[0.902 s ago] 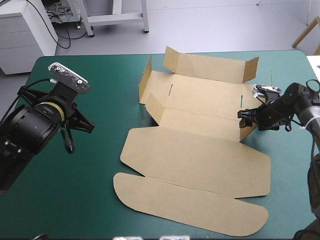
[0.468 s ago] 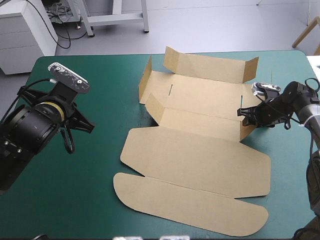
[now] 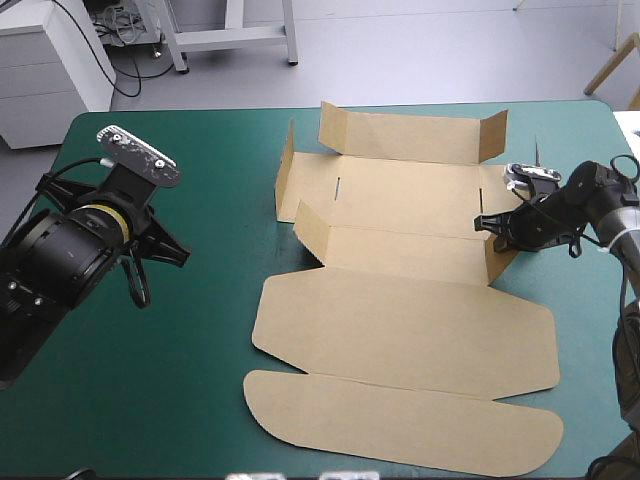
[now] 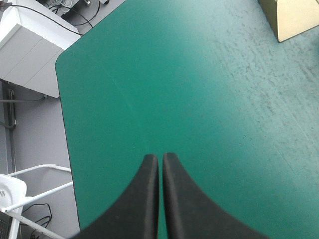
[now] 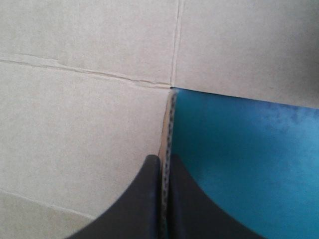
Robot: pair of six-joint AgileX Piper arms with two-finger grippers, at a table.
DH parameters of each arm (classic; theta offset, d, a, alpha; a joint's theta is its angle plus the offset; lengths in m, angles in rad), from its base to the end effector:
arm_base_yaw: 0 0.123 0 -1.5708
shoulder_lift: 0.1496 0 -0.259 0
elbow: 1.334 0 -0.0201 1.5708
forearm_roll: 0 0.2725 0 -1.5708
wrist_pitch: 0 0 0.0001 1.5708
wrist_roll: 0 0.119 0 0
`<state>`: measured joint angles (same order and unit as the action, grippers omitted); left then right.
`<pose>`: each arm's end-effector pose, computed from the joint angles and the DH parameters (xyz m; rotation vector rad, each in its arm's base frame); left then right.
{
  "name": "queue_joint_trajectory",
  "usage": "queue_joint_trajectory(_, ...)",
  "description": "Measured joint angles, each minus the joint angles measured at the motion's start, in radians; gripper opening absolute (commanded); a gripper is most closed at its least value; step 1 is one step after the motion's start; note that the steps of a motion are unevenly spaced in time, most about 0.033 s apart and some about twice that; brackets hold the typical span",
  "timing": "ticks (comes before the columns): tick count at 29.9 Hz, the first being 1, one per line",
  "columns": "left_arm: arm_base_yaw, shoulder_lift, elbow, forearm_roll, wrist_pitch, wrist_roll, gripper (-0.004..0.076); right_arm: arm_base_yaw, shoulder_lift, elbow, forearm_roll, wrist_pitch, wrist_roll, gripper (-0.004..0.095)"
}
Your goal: Fold the box
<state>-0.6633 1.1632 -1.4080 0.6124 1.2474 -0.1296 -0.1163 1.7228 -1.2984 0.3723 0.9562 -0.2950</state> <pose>0.2375 -0.1033 0.4062 0.5992 2.2043 0.4037 0.3770 -0.0084 0.1909 -0.0068 2.7811 0.3794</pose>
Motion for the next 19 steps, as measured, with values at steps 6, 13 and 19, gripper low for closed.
queue_joint_trajectory(6,0.000,0.000,0.000,0.000,0.000,0.000,0.0005,0.000,0.001,-0.086,-0.007,0.035,-0.046,-0.0018)
queue_joint_trajectory(13,0.000,0.000,0.000,0.000,0.000,0.000,0.0005,0.038,0.009,-0.233,-0.036,0.079,-0.114,-0.0019)
queue_joint_trajectory(19,0.000,0.000,0.000,0.001,0.000,0.000,0.0005,0.100,0.074,-0.386,-0.042,0.139,-0.187,-0.0019)
